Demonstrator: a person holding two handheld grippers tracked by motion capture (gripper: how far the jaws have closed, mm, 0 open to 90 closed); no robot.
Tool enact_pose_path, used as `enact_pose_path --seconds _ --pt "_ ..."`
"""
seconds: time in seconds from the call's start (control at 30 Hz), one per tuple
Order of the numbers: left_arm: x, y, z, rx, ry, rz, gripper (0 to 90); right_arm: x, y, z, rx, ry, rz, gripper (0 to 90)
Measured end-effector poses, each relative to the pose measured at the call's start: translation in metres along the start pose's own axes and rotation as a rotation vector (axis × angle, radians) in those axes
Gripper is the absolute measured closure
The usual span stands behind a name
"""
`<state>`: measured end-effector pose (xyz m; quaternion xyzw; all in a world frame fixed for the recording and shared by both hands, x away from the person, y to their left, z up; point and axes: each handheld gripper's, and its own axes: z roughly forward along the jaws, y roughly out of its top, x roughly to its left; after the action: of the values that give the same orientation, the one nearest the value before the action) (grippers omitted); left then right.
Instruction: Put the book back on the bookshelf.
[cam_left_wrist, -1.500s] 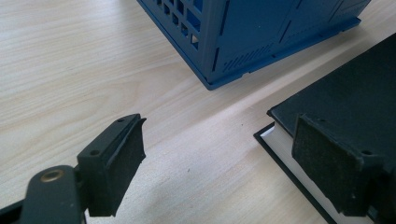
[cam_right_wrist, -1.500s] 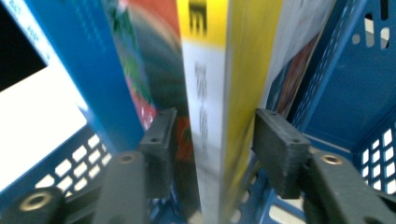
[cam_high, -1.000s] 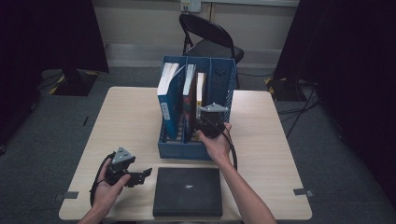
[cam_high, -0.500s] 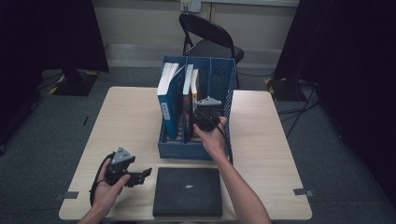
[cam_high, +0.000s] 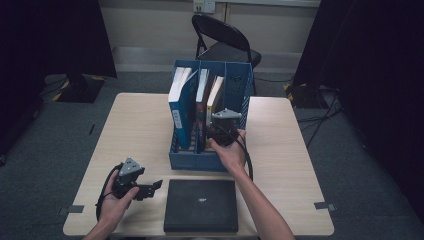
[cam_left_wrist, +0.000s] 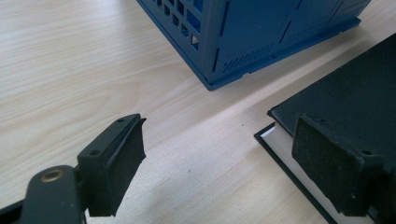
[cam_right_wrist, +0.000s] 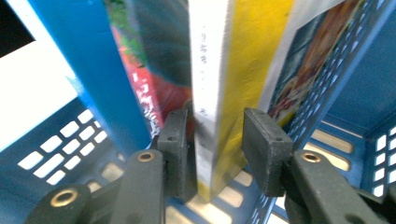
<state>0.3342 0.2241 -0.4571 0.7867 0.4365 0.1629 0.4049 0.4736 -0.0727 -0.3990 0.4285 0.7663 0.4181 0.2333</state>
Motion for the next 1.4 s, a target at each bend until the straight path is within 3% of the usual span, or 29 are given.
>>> enact_pose_path --seconds 0.77,1.13,1.4 --pt "-0.001 0.0 0.001 0.004 -0.01 -0.01 16.1 -0.006 -0.009 -0.038 -0.065 0.077 0.004 73.5" --pt "0.0 0.0 0.002 0.017 -0.017 -0.017 16.2 0.002 -0.023 -0.075 -0.094 0.133 -0.025 67.4" --pt "-0.003 0.0 0.002 0.023 -0.035 -0.015 17.3 0.004 -0.044 -0.098 -0.063 0.135 -0.055 62.3"
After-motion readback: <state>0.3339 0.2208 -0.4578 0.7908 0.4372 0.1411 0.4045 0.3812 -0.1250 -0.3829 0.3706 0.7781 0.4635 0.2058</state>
